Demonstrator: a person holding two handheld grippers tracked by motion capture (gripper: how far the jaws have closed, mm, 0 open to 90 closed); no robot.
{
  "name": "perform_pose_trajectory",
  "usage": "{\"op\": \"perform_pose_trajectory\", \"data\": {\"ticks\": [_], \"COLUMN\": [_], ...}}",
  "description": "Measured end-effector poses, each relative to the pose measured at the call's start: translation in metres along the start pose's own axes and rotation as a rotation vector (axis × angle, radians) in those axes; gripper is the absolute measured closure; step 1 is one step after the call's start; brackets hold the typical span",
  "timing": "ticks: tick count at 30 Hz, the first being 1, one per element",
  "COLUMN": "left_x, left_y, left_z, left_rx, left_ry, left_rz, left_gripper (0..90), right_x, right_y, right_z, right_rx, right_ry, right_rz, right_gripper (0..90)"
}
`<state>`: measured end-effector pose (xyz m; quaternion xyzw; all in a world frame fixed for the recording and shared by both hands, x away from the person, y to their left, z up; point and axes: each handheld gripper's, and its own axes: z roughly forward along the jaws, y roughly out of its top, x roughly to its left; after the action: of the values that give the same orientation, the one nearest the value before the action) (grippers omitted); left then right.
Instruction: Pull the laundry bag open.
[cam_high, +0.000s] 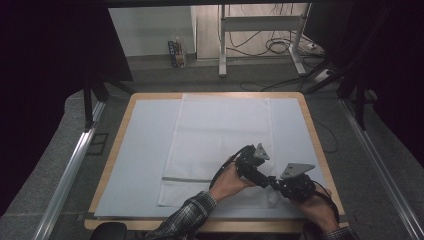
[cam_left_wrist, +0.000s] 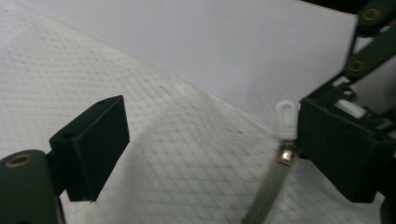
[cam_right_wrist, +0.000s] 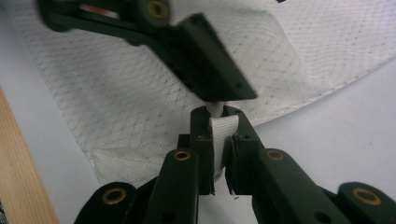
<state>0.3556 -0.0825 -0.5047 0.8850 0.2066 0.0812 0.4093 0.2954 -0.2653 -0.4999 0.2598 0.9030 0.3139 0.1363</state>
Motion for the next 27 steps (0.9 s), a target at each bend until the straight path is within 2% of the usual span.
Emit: {"op": "perform_pose_trajectory", "data": {"ticks": [4, 6, 7, 8, 11, 12, 15, 16, 17, 18, 19, 20, 23, 24, 25, 27], "left_x": [0.004, 0.007, 0.007, 0.011, 0.014, 0.014, 0.018, 0.018, 0.019, 0.021, 0.021, 0.022, 0.026, 0.026, 0.026, 0.027], "left_y": [-0.001, -0.003, -0.003, -0.006, -0.008, -0.01, -0.015, -0.015, -0.017, -0.019, -0.019, -0.02, -0.023, -0.023, -0.023, -0.023], "left_z": [-0.001, -0.005, -0.005, -0.009, -0.014, -0.016, -0.026, -0.026, -0.028, -0.031, -0.031, -0.032, -0.034, -0.034, -0.033, -0.031], "left_rx": [0.014, 0.019, 0.019, 0.013, 0.019, 0.004, -0.008, -0.008, -0.016, -0.025, -0.025, -0.025, -0.031, -0.031, -0.027, -0.024], "left_ry": [0.009, 0.031, 0.031, 0.028, 0.02, 0.005, -0.041, -0.041, -0.07, -0.1, -0.1, -0.124, -0.215, -0.215, -0.24, -0.278], "left_rz": [-0.002, -0.005, -0.005, -0.023, -0.026, -0.049, -0.06, -0.06, -0.068, -0.083, -0.083, -0.097, -0.138, -0.138, -0.149, -0.166], "left_gripper": [10.5, 10.9, 10.9, 11.3, 13.7, 13.7, 23.0, 26.7, 26.7, 36.3, 40.2, 40.2, 54.1, 56.7, 56.7, 62.9], "right_x": [0.0, 0.0, 0.0, 0.0, 0.0, 0.0, 0.001, 0.001, 0.001, 0.002, 0.002, 0.002, 0.004, 0.004, 0.004, 0.005], "right_y": [0.0, 0.0, 0.0, 0.0, 0.0, 0.0, 0.0, 0.0, 0.0, 0.0, 0.0, 0.0, 0.0, 0.0, 0.0, 0.001], "right_z": [0.0, 0.001, 0.001, 0.0, 0.001, 0.001, 0.001, 0.001, 0.0, 0.0, 0.0, 0.0, 0.0, 0.0, 0.0, -0.001], "right_rx": [0.002, 0.011, 0.011, 0.012, 0.012, 0.012, 0.01, 0.01, 0.01, 0.006, 0.006, 0.007, 0.009, 0.009, 0.009, 0.003], "right_ry": [-0.001, -0.01, -0.01, -0.012, -0.016, -0.019, -0.032, -0.032, -0.035, -0.042, -0.042, -0.047, -0.061, -0.061, -0.066, -0.074], "right_rz": [-0.002, -0.008, -0.008, -0.002, -0.005, -0.005, -0.019, -0.019, -0.021, -0.027, -0.027, -0.032, -0.054, -0.054, -0.059, -0.072], "right_gripper": [82.2, 82.3, 82.3, 82.4, 82.4, 82.4, 82.3, 82.3, 82.3, 82.2, 82.2, 82.3, 82.4, 82.4, 82.4, 82.5]}}
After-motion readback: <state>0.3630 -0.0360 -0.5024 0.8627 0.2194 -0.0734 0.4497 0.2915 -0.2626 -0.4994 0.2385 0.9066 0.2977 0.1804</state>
